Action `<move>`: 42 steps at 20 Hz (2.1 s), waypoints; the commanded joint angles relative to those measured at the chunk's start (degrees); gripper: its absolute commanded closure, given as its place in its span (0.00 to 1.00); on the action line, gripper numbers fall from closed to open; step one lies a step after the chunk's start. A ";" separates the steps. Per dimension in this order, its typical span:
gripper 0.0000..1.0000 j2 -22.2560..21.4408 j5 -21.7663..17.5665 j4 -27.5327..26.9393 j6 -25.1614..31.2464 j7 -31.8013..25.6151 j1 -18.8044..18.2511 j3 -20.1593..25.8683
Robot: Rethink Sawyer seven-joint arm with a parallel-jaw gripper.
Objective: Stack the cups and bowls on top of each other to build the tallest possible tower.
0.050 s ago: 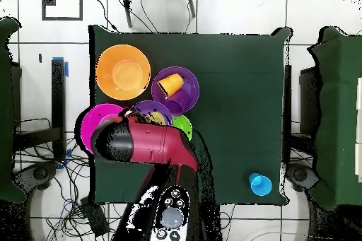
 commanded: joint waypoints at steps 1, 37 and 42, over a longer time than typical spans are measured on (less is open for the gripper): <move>1.00 0.16 -1.57 3.33 0.49 2.62 -0.96 5.00; 1.00 6.16 -5.09 0.02 -3.13 2.93 0.45 0.34; 1.00 7.73 -5.53 -1.17 -3.94 3.11 0.66 -0.71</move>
